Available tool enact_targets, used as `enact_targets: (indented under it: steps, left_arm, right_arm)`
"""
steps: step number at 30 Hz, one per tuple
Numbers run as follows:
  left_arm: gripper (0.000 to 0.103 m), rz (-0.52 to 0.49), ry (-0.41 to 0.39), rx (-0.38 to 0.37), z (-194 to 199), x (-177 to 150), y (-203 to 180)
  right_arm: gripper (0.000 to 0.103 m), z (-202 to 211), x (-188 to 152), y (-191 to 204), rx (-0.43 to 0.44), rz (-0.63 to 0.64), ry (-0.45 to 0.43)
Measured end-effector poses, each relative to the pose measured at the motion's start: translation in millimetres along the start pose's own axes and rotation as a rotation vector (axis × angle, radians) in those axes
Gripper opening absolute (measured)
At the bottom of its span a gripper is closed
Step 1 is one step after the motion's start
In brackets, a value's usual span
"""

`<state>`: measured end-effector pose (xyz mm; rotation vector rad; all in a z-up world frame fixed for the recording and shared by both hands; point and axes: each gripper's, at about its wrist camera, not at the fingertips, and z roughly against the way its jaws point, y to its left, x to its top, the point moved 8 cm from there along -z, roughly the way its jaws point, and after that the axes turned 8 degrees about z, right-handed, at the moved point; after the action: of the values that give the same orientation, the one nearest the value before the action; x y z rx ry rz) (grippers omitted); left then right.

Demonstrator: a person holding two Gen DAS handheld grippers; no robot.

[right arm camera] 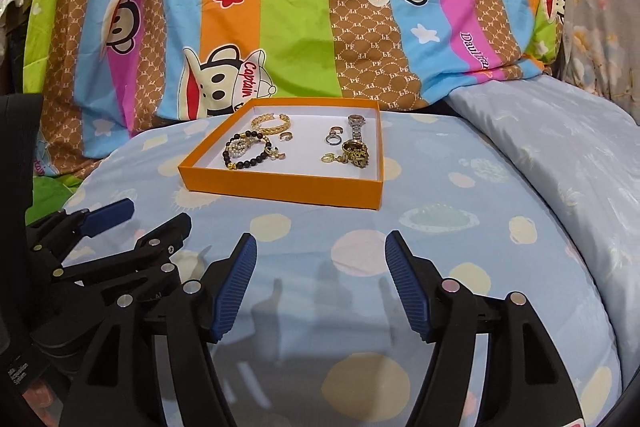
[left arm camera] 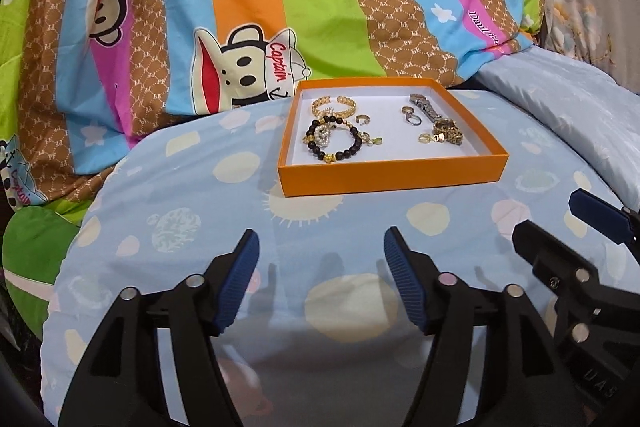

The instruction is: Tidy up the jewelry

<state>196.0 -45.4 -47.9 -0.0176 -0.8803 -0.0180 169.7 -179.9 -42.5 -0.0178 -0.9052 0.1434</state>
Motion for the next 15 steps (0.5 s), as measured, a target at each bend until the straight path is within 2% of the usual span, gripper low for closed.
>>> enact_targets:
  steps: [6,15]
  left_arm:
    - [0.065,0.009,0.030,0.011,-7.0,-2.6,2.5]
    - [0.065,-0.008,0.032,0.034,-7.7,-3.7,0.8]
  right_arm:
    - [0.067,-3.6,-0.6,1.4,0.000,0.007,0.015]
    - [0.067,-7.7,-3.6,-0.2,-0.003,-0.008,0.039]
